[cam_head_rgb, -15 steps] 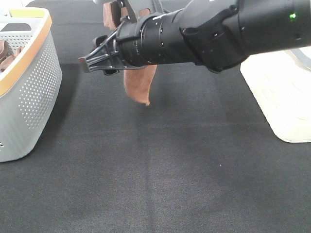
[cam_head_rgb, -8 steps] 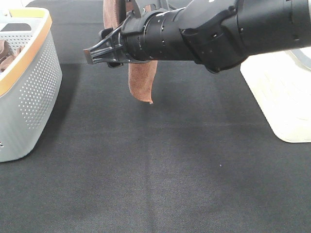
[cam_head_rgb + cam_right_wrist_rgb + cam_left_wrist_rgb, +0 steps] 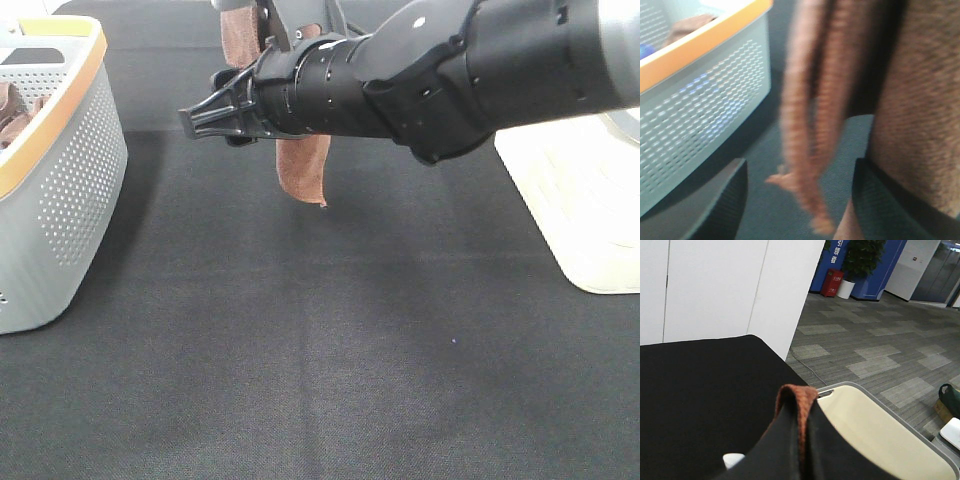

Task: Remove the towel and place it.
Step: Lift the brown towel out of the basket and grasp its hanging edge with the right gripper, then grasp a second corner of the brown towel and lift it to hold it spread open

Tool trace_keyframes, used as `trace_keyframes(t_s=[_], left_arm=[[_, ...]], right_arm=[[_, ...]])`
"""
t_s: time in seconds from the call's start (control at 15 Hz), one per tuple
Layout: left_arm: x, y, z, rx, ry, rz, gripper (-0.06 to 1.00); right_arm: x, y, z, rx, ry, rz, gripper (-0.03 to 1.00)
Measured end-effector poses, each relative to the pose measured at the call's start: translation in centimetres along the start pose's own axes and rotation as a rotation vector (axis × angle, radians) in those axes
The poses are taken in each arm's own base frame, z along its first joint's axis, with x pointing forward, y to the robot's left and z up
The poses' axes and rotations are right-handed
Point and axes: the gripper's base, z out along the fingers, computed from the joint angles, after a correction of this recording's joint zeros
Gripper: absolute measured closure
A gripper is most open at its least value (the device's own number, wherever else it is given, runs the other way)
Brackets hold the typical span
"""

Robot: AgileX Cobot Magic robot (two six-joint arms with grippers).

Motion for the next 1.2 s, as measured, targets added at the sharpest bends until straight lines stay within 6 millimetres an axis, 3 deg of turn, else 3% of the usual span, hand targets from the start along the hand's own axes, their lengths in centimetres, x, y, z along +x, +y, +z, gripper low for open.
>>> trace_keyframes(t_s=[0.33,0.53,0.67,1.2], left_arm=[[0.01,0.00,0.00,0.001,0.001,0.013,0.94],[-0.02,-0.02,-0.04,0.001,0.000,0.013,0.94],[-0.17,-0.12,-0.23,0.004,-0.005,0.011,0.94],[-0.42,-0.34,-0.31,0.025,-0.026,-0.046,0.94]], right_arm=[[-0.22,-0.17,0.10,0.019,-0.035,0.051,0.48],[-0.39,-0.08,0.10,0.008,-0.053,0.035,0.64],[-0.40,-0.06,0.10,0.007,-0.055,0.026,0.69],[-0.51,-0.14,0.09,0.016,-0.066,0.019,0.61]])
